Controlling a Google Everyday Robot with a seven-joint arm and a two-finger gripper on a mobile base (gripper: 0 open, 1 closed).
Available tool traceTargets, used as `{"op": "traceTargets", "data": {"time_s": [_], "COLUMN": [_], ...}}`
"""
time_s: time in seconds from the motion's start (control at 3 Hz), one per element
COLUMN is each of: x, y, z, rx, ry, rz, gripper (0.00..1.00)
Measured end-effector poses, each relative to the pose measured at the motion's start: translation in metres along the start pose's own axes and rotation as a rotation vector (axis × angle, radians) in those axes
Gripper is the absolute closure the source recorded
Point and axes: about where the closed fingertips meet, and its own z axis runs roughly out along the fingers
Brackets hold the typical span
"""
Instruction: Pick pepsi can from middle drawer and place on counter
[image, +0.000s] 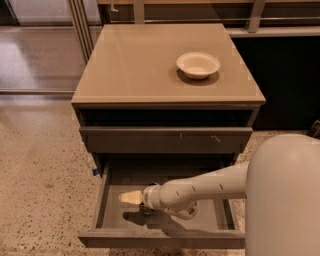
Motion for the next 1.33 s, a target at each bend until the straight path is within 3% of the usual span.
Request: {"op": "traceTargets", "data": {"time_s": [1.0,1.33], "x": [-0.018,0.001], "y": [-0.019,-0.024], "z": [0.009,0.030], "rx": [-0.002,0.033], "ry": [0.023,0.039], "rz": [-0.039,0.005], "gripper": [0.00,0.00]}}
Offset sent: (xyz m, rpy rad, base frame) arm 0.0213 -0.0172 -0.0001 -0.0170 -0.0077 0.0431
